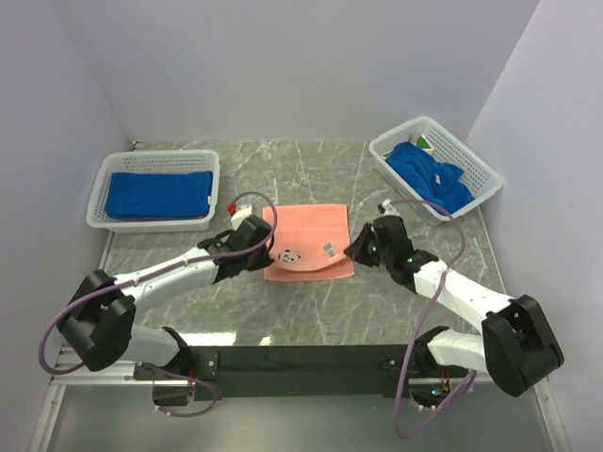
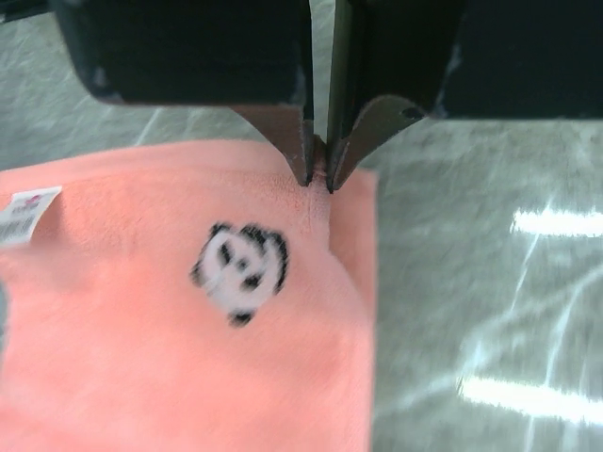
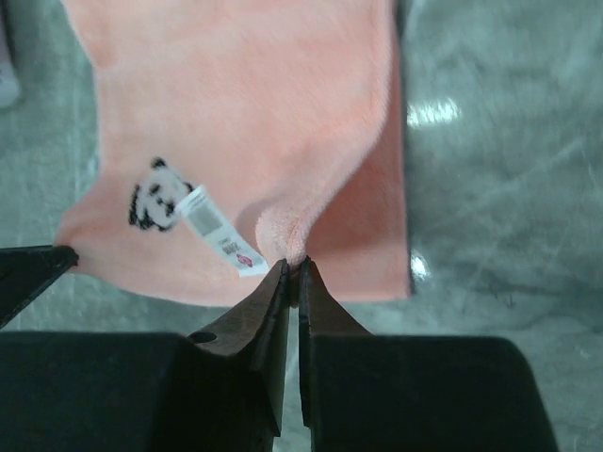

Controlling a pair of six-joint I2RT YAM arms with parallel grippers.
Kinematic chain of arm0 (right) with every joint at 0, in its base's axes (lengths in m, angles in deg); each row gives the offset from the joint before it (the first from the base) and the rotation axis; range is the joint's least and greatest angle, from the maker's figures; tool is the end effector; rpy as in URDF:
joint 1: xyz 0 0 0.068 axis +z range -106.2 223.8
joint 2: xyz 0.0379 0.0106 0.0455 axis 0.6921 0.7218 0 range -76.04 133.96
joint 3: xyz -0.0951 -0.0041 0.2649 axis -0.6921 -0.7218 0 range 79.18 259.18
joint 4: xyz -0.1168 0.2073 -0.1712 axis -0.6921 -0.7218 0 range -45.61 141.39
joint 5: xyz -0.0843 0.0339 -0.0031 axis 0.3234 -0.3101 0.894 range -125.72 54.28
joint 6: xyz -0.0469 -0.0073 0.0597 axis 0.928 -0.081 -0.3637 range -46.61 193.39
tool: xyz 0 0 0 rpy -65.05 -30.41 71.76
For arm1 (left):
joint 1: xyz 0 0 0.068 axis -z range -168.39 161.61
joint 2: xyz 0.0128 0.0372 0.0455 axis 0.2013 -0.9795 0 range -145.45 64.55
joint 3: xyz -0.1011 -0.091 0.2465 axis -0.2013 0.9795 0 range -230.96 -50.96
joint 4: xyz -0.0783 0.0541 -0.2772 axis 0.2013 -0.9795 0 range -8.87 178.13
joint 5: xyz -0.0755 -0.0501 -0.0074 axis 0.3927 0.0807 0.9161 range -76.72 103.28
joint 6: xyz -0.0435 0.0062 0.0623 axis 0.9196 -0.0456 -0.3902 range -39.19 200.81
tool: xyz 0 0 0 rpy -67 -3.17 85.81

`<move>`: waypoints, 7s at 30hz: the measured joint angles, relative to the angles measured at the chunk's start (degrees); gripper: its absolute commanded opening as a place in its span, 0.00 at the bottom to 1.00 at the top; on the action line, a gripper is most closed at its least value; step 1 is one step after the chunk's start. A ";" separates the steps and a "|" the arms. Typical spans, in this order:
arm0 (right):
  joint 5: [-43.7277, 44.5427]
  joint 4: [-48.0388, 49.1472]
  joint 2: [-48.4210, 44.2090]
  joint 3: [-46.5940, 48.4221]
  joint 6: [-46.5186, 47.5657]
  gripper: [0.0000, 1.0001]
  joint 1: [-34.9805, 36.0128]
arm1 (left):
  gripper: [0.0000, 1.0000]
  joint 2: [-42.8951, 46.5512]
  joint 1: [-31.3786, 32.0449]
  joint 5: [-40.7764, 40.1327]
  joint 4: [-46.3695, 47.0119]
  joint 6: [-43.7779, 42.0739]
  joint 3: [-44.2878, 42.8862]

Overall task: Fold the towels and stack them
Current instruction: Fold the towel

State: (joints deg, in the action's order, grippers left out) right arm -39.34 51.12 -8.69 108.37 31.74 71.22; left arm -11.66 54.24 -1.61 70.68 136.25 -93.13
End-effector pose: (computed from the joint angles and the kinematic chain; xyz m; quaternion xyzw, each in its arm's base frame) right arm 0.2462 0.1324 0.1544 0.0978 0.8948 0.2699 0.3420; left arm 0.2351 -0.1939 0.1657 -0.1469 0.9255 -0.1667 0.3067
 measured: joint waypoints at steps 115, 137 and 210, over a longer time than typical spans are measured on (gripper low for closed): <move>-7.02 -4.31 4.87 -1.01 7.61 0.00 -5.42 | 0.01 -3.30 -1.49 8.94 6.49 -1.29 6.32; -0.17 -4.66 6.49 -1.11 7.58 0.06 -5.44 | 0.53 -4.48 3.32 3.04 1.46 2.43 3.69; 0.61 -1.25 23.52 29.77 19.52 0.50 -2.54 | 0.99 -20.48 -20.94 11.61 13.18 -14.73 -31.82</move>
State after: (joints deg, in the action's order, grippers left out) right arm -38.73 49.87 14.83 138.14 51.26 68.68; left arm -32.14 33.30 9.99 83.86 121.52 -124.96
